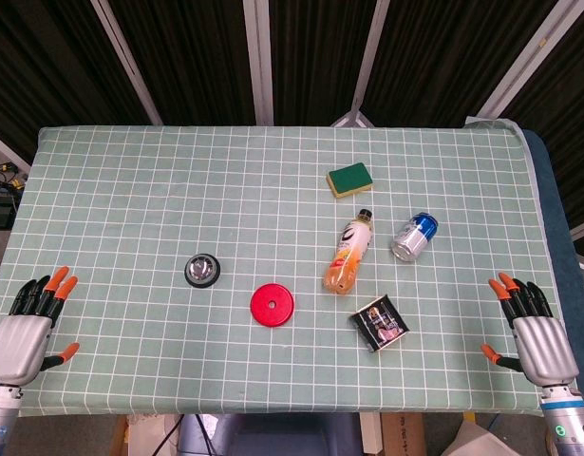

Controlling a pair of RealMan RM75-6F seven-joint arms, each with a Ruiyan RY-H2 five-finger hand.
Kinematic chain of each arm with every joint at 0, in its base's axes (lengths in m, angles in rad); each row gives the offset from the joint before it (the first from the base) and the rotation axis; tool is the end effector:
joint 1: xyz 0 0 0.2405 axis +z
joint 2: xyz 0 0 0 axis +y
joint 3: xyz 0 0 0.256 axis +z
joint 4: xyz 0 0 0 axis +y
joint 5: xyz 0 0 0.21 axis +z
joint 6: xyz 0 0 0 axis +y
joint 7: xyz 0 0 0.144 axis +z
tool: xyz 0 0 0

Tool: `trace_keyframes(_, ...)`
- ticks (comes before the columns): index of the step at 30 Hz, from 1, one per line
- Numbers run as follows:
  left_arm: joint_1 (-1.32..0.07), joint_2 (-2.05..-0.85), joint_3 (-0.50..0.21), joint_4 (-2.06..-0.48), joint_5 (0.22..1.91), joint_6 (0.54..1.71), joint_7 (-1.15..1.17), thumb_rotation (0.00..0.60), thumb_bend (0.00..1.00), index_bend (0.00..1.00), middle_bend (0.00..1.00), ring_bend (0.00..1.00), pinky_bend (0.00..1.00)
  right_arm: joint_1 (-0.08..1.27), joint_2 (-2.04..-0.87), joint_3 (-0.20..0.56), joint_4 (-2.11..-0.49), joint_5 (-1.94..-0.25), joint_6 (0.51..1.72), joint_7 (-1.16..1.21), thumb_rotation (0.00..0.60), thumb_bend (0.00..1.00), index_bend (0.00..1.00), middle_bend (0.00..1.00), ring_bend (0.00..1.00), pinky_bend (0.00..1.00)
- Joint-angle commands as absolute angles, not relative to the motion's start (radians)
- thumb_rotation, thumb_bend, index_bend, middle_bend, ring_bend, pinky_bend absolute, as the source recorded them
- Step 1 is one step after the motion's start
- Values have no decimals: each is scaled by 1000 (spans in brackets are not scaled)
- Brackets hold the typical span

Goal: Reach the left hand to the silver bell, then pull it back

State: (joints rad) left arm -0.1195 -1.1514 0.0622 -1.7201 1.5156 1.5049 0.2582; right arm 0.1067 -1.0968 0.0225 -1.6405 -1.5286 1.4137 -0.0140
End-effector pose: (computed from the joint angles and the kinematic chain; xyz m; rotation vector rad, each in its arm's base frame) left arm -0.2859 0.1649 0.1276 -1.5206 -0.8454 -0.7920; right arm -0.3058 -0.1809 0.1488 1.4809 -0.9439 0.8688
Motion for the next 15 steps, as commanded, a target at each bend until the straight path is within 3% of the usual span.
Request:
trace_keyframes(1, -118, -1152, 60, -1720, 1516, 1503, 259, 600, 164, 0, 0, 0, 0, 107, -1097, 22, -1641, -1531, 1414, -14, 600, 220, 0, 0, 0, 0)
trace_keyframes(11, -134, -1155, 43, -1721, 1504, 1465, 273, 600, 176, 0, 0, 0, 0, 107, -1100, 21, -1640, -1534, 1415, -18, 600, 220, 0, 0, 0, 0)
trace_keyframes(13, -147, -1156, 34, -1727, 1495, 1443, 280, 600, 220, 0, 0, 0, 0, 108, -1101, 21, -1641, -1534, 1414, -18, 600, 219, 0, 0, 0, 0)
trace_keyframes(15, -164, -1155, 30, -1734, 1490, 1413, 284, 600, 342, 0, 0, 0, 0, 108, -1101, 22, -1640, -1534, 1414, -18, 600, 220, 0, 0, 0, 0)
